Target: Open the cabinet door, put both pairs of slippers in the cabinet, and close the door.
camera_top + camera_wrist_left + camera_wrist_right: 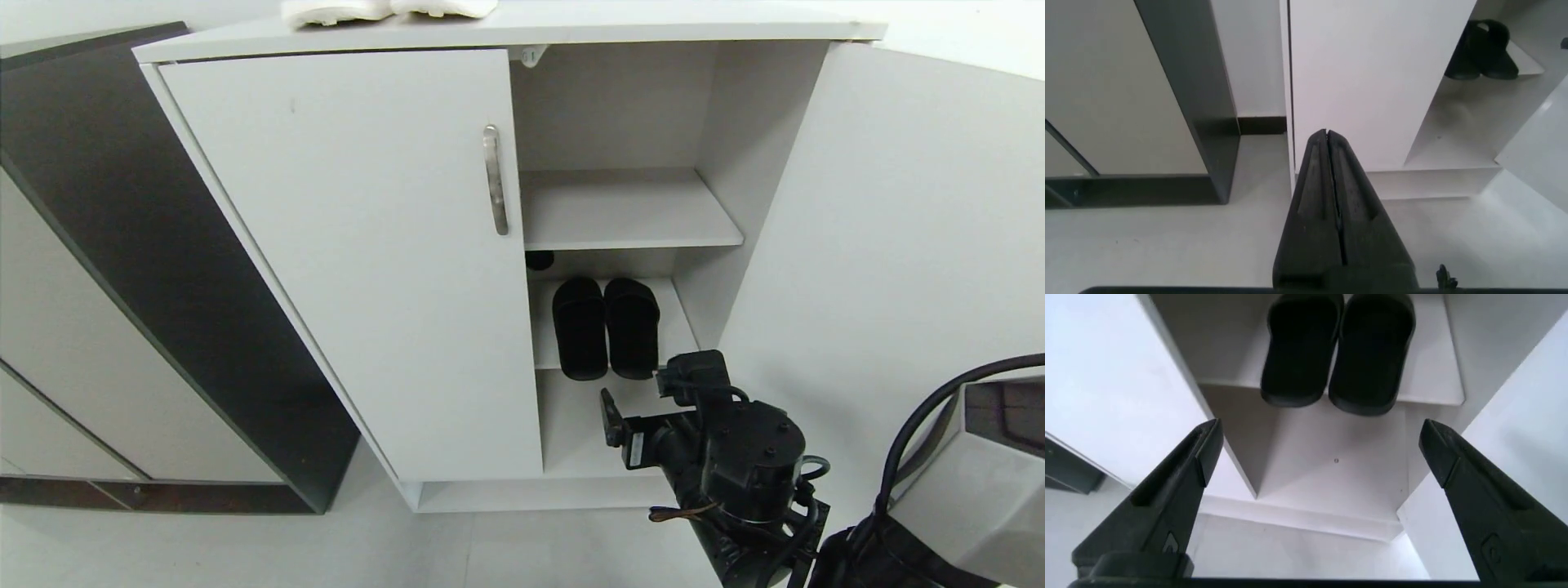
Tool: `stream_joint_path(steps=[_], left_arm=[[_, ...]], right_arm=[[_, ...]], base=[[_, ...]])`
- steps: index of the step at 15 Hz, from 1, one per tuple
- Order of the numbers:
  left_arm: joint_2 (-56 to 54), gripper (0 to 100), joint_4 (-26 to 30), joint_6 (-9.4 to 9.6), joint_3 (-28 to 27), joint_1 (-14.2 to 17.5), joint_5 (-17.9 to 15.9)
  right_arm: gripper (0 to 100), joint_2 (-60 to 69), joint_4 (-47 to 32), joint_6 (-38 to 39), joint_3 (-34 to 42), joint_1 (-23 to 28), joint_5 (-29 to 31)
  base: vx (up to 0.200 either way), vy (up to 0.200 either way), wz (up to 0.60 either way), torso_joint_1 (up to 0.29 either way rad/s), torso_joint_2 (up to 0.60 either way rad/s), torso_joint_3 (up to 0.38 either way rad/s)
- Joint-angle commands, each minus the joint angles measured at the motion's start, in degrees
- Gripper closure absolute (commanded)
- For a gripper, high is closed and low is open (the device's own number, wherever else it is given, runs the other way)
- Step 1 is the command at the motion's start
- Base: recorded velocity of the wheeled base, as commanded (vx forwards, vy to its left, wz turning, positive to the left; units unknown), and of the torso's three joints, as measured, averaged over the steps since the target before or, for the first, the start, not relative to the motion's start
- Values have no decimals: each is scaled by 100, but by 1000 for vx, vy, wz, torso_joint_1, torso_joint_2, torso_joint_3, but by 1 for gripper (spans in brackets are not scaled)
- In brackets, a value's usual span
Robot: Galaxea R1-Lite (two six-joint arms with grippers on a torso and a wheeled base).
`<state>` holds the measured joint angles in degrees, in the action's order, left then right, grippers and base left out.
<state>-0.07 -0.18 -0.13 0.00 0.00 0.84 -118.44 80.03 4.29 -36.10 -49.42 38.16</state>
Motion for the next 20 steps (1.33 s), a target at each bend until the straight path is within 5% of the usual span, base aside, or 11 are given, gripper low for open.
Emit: stream_joint_path(steps=[1,11,14,20], left_arm=[[7,100,1,-4,0,0,4],[7,100,-8,22,0,0,13],[7,100,-8,22,0,0,13],[7,100,-8,31,0,0,21]], right_arm=[[0,-12,4,2,24,-6,-1],[0,-12,4,-7,94,-6,-36],[0,568,56,-7,683,73,-1240],[0,594,56,-157,797,161,-1276]], base=[[0,0,0,7,2,178],[0,0,0,2,1,200],[0,0,0,5,2,67],[0,0,0,0,0,0]])
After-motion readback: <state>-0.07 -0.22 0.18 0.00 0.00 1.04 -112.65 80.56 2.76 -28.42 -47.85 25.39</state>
